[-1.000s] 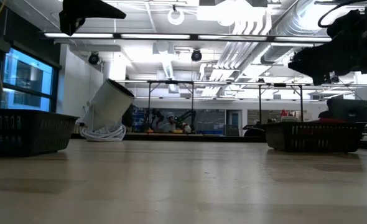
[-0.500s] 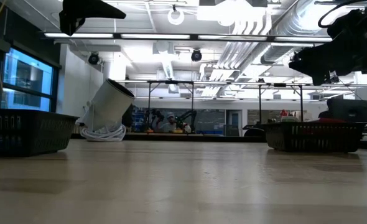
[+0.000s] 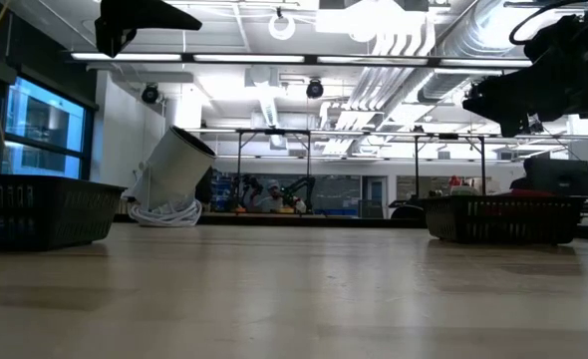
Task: Pick & Place Office items
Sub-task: Return to Home Position
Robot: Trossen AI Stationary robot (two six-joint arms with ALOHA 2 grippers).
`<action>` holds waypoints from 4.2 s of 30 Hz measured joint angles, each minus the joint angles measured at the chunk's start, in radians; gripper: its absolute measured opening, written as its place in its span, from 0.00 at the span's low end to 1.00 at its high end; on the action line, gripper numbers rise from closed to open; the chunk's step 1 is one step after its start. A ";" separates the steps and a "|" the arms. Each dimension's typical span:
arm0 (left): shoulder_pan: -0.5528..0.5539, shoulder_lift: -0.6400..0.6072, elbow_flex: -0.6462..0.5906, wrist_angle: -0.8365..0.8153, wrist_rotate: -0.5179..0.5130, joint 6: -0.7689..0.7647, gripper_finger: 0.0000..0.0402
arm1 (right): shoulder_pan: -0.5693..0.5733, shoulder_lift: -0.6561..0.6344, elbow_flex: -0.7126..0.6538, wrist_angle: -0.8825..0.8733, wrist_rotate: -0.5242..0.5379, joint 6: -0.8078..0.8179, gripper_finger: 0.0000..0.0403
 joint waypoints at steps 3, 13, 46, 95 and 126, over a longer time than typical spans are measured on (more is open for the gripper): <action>0.000 0.000 0.000 0.000 0.000 0.000 0.48 | 0.000 0.000 0.000 0.001 0.000 0.000 0.48; 0.000 0.000 0.000 0.000 0.000 0.000 0.48 | 0.000 0.000 0.000 0.002 0.000 0.000 0.48; -0.030 -0.196 -0.120 0.350 0.627 1.002 0.48 | 0.000 0.000 0.000 0.005 0.000 0.000 0.48; -0.029 -0.927 -0.738 0.651 0.718 0.889 0.48 | 0.000 0.001 0.000 0.005 0.000 0.000 0.48; -0.029 -0.928 -0.755 0.373 0.702 0.896 0.48 | 0.000 0.001 0.000 0.004 0.000 0.000 0.48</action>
